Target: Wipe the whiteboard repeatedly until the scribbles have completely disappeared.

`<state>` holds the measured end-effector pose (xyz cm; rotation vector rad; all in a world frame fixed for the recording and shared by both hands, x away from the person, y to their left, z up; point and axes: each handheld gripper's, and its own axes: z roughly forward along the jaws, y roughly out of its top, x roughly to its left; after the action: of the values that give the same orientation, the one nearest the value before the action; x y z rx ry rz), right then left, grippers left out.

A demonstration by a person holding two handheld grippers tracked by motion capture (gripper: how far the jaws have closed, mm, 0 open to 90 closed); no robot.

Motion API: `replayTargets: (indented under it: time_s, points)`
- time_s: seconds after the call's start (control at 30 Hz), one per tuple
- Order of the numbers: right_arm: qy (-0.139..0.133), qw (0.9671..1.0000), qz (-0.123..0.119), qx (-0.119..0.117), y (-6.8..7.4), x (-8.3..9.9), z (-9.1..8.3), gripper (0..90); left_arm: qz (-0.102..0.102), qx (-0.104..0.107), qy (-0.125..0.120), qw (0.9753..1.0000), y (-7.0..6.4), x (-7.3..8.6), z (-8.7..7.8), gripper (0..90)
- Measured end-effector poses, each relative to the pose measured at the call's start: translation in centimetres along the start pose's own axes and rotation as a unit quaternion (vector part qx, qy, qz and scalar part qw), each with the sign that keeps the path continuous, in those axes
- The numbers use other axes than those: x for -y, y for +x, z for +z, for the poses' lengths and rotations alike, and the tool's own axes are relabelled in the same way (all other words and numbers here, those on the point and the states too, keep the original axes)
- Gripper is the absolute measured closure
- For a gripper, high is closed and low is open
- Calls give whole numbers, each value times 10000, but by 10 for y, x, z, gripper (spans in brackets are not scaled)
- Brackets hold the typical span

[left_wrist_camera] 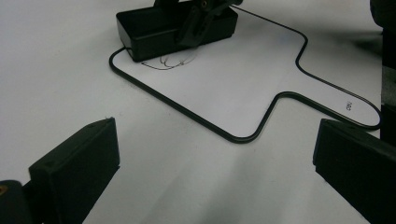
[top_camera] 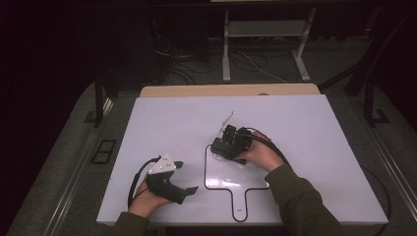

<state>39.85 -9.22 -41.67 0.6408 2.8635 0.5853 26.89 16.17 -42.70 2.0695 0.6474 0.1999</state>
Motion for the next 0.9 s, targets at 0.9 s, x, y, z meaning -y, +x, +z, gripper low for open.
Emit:
replayTargets:
  time_s: [0.9]
  points:
    - [56,9997,-189,-135,17,-34,13,387,25,-5,-22,10000,0,0,-1,0]
